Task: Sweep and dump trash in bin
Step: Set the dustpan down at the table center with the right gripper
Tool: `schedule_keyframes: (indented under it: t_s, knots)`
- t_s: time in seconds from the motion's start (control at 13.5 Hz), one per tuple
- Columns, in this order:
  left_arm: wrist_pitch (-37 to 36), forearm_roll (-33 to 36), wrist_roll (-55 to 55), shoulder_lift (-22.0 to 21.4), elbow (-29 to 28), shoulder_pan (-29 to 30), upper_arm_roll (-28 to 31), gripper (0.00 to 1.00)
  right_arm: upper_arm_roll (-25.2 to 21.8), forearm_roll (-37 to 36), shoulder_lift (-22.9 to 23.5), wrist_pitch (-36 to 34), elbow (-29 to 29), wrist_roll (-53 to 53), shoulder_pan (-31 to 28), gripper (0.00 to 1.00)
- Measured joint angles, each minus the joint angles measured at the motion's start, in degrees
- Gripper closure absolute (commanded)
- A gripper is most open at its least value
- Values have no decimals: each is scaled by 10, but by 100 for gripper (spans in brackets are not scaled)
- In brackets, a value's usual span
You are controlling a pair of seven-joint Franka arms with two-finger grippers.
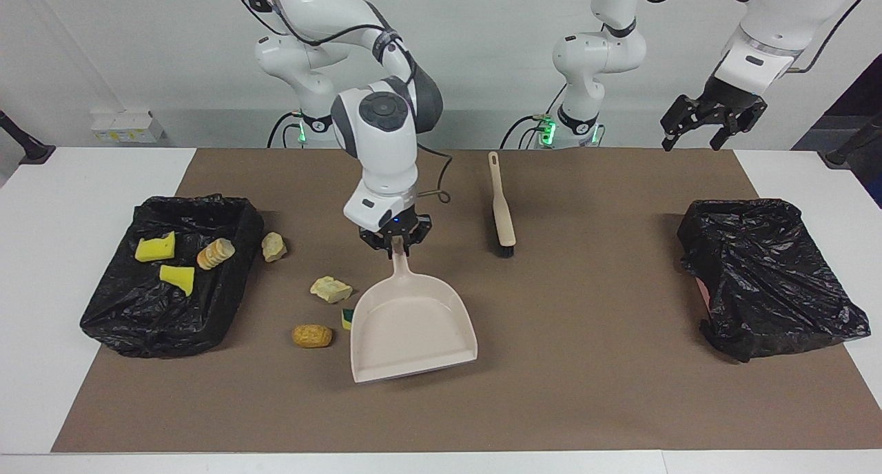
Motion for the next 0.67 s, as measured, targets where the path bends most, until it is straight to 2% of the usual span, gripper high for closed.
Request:
schedule_keyframes:
  t_s: [0.15, 0.22, 0.3, 0.67]
  knots:
    - [0, 0, 0, 0, 0, 0, 0, 0, 0, 0, 47, 26, 35, 25, 13, 100]
    - [0, 0, 0, 0, 0, 0, 0, 0, 0, 1, 62, 39, 48, 28, 16, 79]
    - [0, 0, 0, 0, 0, 0, 0, 0, 0, 1, 69, 44, 57, 29, 18, 1]
    - [0, 0, 0, 0, 0, 0, 0, 0, -1, 1, 69, 45, 73, 29, 19, 0]
